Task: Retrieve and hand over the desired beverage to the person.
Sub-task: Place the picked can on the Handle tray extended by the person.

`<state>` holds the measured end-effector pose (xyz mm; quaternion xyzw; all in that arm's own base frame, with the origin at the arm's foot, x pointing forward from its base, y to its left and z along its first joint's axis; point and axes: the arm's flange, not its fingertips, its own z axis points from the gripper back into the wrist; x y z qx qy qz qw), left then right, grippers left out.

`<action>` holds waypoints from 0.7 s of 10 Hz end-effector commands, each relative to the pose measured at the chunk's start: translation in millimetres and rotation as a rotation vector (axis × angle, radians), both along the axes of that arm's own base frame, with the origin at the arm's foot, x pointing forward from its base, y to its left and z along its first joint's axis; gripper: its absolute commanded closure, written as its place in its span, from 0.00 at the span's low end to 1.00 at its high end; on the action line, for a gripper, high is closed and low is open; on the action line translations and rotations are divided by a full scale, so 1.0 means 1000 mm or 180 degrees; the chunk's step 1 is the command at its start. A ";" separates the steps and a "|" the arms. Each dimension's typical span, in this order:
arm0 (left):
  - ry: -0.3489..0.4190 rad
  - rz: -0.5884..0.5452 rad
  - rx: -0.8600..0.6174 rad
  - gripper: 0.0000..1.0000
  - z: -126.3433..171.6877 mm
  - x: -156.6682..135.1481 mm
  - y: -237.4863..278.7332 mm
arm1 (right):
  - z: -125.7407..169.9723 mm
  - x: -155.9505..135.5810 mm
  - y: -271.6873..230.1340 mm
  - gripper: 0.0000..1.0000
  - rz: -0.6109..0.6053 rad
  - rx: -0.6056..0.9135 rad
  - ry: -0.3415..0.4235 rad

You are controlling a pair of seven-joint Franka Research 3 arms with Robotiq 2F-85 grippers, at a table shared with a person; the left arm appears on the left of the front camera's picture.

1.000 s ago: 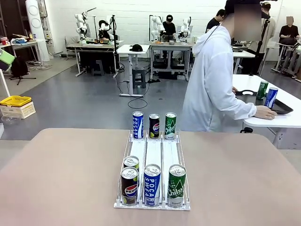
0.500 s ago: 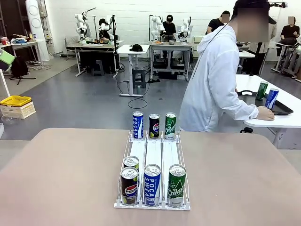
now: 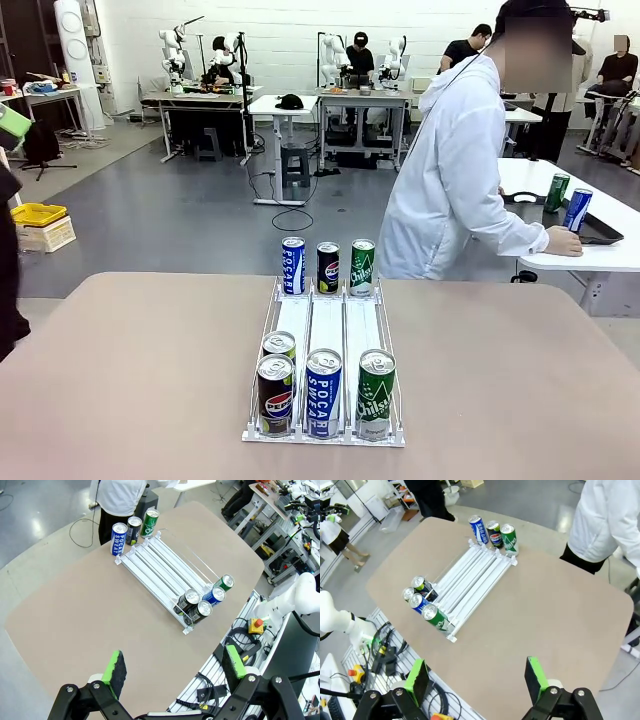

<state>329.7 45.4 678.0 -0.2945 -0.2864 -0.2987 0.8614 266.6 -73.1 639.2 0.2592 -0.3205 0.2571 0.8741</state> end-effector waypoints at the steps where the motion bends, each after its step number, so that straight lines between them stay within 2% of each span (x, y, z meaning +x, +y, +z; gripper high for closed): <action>1: -0.0034 -0.0033 -0.0005 0.00 0.000 0.000 0.000 | -0.002 -0.001 0.000 0.00 0.0072 -0.0038 -0.0005; 7: -0.0034 -0.0033 -0.0005 0.00 0.000 0.000 0.000 | -0.002 -0.001 0.000 0.00 0.0072 -0.0038 -0.0005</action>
